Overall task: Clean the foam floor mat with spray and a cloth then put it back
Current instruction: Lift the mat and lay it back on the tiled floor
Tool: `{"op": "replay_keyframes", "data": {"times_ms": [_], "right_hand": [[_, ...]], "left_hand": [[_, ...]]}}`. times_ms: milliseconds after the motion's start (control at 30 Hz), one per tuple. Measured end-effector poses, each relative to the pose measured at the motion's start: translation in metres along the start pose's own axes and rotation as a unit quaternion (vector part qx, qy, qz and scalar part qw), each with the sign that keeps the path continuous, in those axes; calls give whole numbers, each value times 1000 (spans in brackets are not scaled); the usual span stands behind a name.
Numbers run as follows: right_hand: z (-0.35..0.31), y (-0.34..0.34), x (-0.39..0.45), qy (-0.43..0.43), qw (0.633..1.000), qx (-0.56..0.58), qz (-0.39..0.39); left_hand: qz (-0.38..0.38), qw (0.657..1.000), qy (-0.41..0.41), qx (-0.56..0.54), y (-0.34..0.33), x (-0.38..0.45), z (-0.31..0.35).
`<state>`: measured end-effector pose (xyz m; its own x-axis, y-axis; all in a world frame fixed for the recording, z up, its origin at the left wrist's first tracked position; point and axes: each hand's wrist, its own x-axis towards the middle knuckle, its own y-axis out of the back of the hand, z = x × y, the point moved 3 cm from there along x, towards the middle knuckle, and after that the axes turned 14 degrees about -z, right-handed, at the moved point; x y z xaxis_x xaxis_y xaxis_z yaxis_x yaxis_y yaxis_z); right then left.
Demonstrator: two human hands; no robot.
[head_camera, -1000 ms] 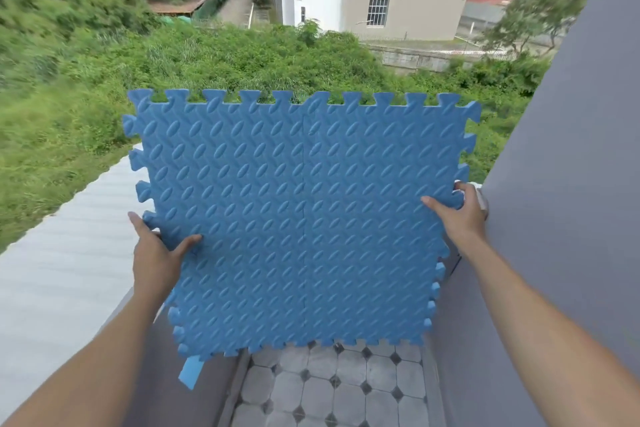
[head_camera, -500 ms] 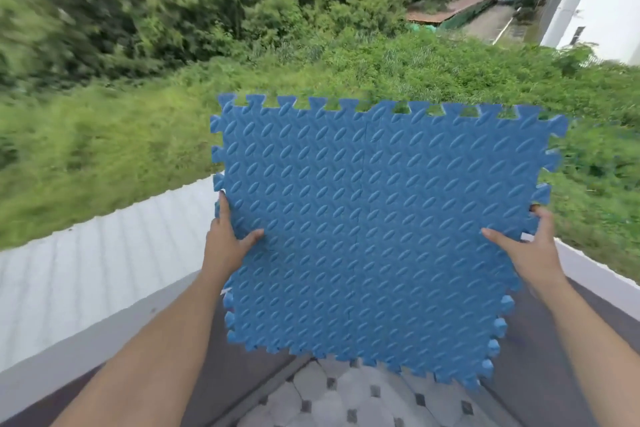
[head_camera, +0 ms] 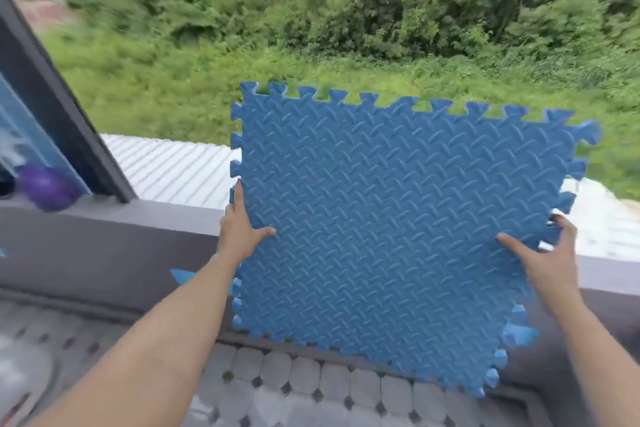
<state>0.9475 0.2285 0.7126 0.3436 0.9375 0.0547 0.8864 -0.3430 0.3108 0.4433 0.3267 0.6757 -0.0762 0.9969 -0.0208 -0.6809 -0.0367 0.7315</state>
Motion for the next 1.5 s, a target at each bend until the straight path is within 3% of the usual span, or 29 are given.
{"op": "replay_keyframes", "data": {"times_ms": [233, 500, 700, 933, 1133, 1267, 1500], "right_hand": [[-46, -180, 53, 18, 990, 3, -143], [-108, -427, 18, 52, 959, -15, -278], [-133, -578, -49, 68, 916, -59, -392], [-129, -729, -115, 126, 849, -140, -494], [-85, -851, -170, 157, 806, -175, -543], [-12, -934, -193, 173, 786, -192, -562], [172, -1058, -196, 163, 737, -269, -598]], "left_hand": [[104, 986, 125, -35, 107, -49, -141], [203, 940, 269, -56, 207, -140, -301], [276, 880, 382, -53, 250, -219, -400], [332, 797, 497, -86, 248, -304, -488], [352, 725, 585, -87, 214, -350, -567], [341, 693, 628, -99, 170, -359, -651], [242, 706, 659, -96, 40, -345, -803]]}}
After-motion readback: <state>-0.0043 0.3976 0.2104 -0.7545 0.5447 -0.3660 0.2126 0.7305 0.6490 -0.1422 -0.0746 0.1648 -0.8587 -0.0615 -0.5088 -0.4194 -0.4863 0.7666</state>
